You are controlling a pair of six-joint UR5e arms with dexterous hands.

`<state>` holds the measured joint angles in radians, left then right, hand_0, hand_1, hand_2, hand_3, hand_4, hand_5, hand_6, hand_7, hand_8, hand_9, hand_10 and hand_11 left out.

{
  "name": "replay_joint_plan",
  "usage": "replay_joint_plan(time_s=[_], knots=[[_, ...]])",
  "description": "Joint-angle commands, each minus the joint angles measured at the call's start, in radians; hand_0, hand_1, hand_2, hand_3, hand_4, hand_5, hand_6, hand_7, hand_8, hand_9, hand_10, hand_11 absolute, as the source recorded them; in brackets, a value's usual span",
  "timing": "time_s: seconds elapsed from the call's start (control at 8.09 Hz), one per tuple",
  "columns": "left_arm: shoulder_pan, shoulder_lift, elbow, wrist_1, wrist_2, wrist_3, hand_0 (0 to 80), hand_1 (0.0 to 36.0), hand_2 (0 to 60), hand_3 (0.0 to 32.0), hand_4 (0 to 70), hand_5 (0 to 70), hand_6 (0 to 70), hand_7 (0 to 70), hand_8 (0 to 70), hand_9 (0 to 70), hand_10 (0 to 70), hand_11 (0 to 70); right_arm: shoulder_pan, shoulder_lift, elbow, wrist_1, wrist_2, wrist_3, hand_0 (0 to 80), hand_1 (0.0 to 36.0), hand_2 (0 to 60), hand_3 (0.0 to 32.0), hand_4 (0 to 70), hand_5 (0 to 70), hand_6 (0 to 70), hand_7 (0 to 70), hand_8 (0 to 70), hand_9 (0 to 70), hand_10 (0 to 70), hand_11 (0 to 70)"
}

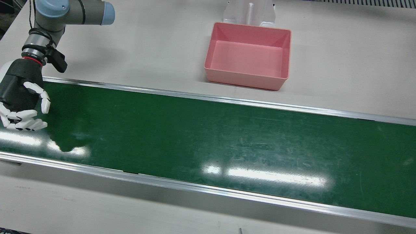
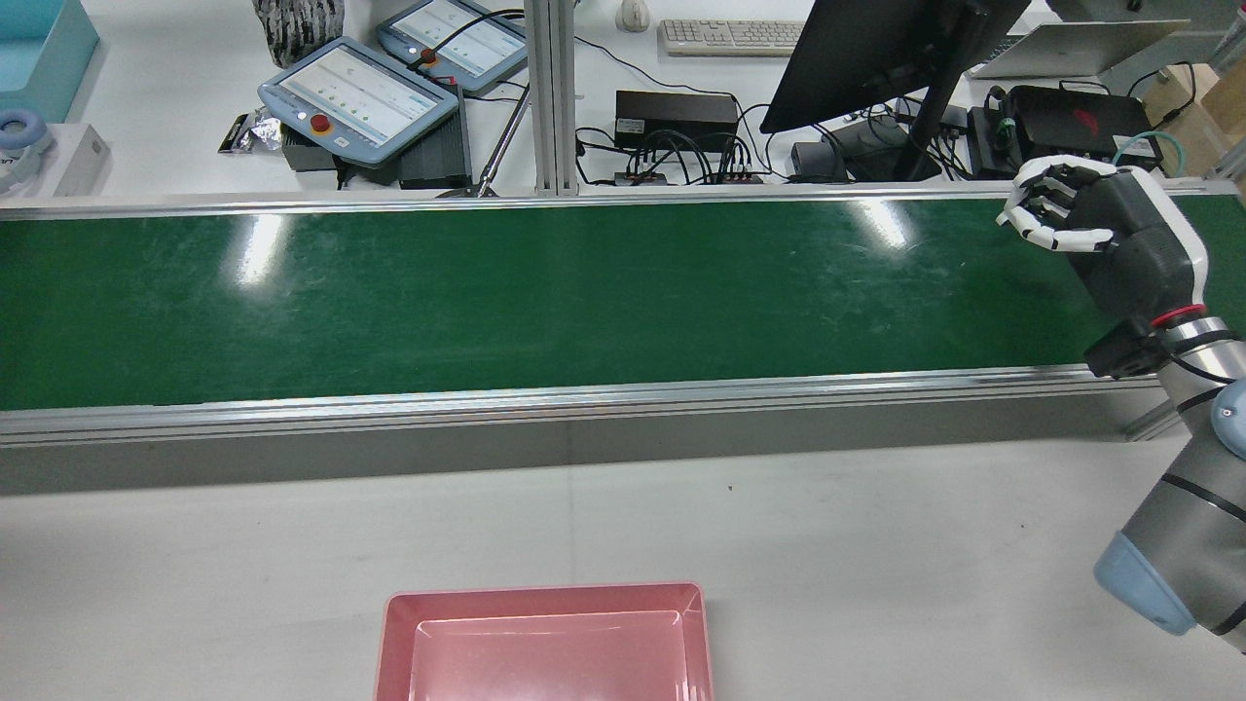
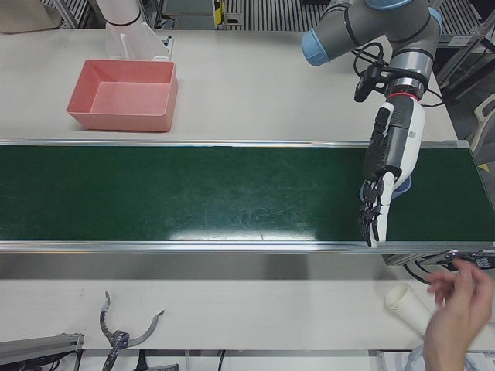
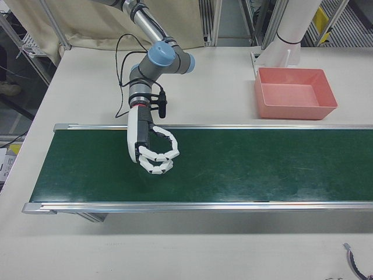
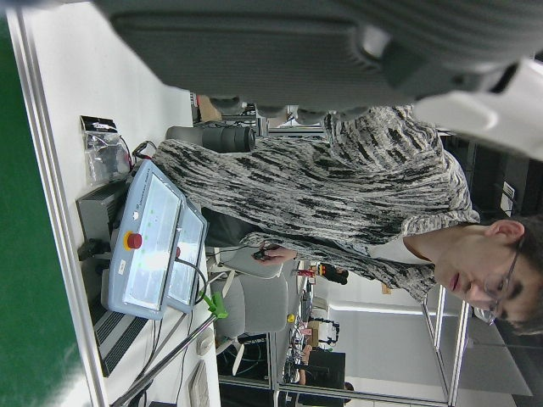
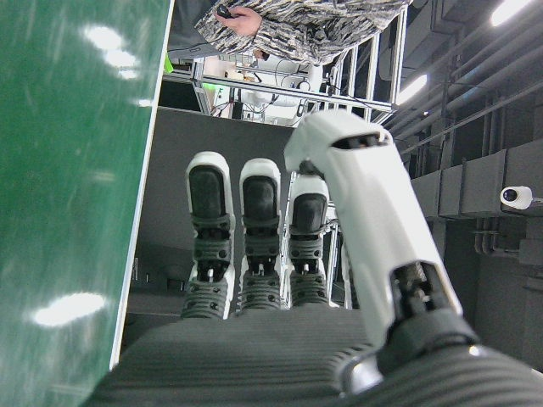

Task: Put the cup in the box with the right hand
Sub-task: 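Hold the open right hand at the belt as the blue cup approaches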

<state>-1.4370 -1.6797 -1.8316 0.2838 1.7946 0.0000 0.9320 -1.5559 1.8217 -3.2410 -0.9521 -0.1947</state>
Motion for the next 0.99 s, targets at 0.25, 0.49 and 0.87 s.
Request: replay_joint_plan(time_s=[0.25, 0.49, 0.87], knots=[[0.001, 0.0, 0.002, 0.0, 0.0, 0.0, 0.0, 0.0, 0.0, 0.0, 0.0, 0.0, 0.0, 0.0, 0.0, 0.0, 0.0, 0.0, 0.002, -0.009, 0.01, 0.009, -0.005, 0.017, 80.0, 36.0, 60.0, 0.0, 70.0, 29.1, 56.4, 70.0, 70.0, 70.0, 70.0, 70.0], [0.001, 0.0, 0.002, 0.0, 0.0, 0.0, 0.0, 0.0, 0.0, 0.0, 0.0, 0.0, 0.0, 0.0, 0.0, 0.0, 0.0, 0.0, -0.004, -0.003, 0.011, 0.009, -0.011, 0.015, 72.8, 36.0, 60.0, 0.0, 69.5, 25.1, 44.5, 70.0, 70.0, 70.0, 60.5, 70.0], [0.001, 0.0, 0.002, 0.0, 0.0, 0.0, 0.0, 0.0, 0.0, 0.0, 0.0, 0.0, 0.0, 0.0, 0.0, 0.0, 0.0, 0.0, -0.007, -0.003, 0.011, 0.01, -0.013, 0.015, 80.0, 36.0, 55.1, 0.0, 2.9, 15.3, 6.0, 11.3, 8.6, 11.2, 2.0, 7.8]])
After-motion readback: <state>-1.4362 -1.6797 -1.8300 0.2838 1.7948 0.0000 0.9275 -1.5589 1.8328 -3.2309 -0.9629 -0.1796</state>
